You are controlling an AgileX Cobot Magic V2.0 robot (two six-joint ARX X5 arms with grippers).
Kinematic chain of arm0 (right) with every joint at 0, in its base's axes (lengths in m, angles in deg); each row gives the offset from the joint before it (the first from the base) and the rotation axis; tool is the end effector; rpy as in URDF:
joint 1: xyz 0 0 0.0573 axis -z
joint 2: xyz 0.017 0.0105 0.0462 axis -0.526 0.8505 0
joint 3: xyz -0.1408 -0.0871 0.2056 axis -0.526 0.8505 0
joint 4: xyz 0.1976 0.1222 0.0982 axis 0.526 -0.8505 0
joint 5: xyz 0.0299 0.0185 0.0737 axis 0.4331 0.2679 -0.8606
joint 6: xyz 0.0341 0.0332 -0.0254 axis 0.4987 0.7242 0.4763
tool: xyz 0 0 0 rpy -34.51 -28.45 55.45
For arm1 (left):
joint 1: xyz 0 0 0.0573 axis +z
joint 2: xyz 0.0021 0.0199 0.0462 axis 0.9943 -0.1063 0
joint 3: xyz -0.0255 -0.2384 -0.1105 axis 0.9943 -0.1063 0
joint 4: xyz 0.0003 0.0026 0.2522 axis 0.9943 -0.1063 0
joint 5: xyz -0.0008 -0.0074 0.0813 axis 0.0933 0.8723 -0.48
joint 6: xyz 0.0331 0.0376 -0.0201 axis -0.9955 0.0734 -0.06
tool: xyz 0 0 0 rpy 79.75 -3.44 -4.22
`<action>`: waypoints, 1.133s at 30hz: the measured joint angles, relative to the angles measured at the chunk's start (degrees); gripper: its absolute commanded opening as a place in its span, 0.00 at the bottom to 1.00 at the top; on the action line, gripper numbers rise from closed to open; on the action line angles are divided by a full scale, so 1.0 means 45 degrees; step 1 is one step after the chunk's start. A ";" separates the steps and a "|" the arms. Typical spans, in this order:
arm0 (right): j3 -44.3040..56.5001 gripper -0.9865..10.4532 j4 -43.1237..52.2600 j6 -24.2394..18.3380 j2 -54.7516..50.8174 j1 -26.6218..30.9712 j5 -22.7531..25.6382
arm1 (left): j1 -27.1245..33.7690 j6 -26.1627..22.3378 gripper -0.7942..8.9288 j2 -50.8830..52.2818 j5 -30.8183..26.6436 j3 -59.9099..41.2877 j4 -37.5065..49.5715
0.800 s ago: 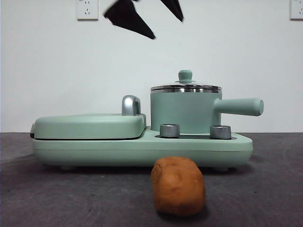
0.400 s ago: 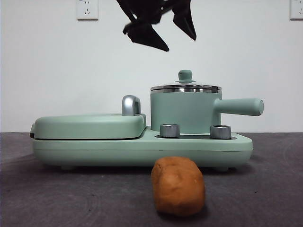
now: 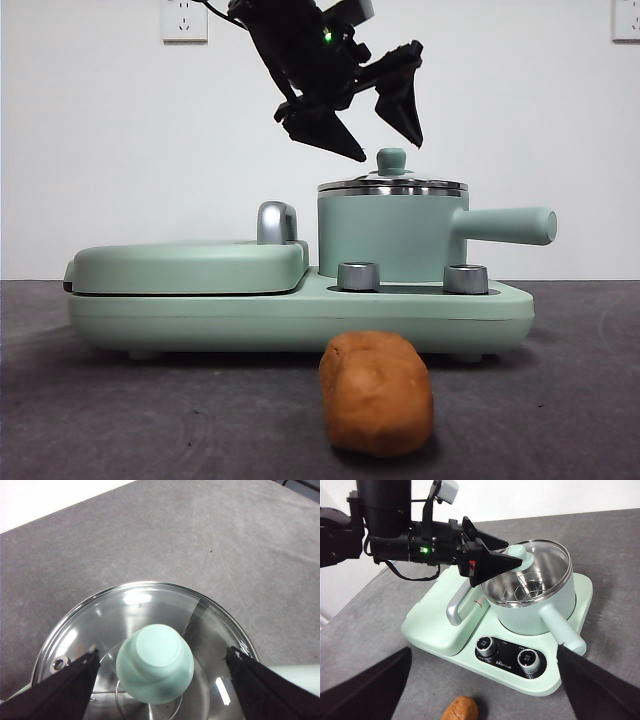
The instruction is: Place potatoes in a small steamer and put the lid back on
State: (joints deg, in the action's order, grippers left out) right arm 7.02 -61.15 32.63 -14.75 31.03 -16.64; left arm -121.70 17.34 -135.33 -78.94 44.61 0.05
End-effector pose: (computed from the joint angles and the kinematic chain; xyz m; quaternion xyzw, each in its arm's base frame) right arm 0.1080 0.0189 0.3535 0.1422 0.2146 0.3021 0.9179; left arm 0.3527 -0.2781 0.2976 0.0760 0.2406 -0.3722 0.8932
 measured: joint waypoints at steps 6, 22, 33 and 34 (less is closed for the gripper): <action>0.0000 0.49 0.0000 0.0000 0.0000 0.0000 0.0000 | -0.0087 -0.0918 0.49 -0.0238 -0.0015 0.0000 0.0024; 0.0000 0.49 -0.0034 0.0000 0.0000 0.0000 0.0000 | -0.0165 -0.1622 0.39 -0.0359 -0.0034 0.0000 0.0675; 0.0000 0.49 -0.0039 0.0000 0.0000 0.0000 0.0000 | -0.0151 -0.1758 0.26 -0.0364 -0.0117 0.0000 0.0627; 0.0000 0.49 -0.0039 0.0000 0.0000 0.0000 0.0000 | -0.0151 -0.1758 0.26 -0.0364 -0.0165 0.0000 0.0627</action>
State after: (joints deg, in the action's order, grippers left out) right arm 7.02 -61.33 32.63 -14.75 31.03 -16.64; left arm -122.38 9.43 -136.97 -79.68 44.61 2.87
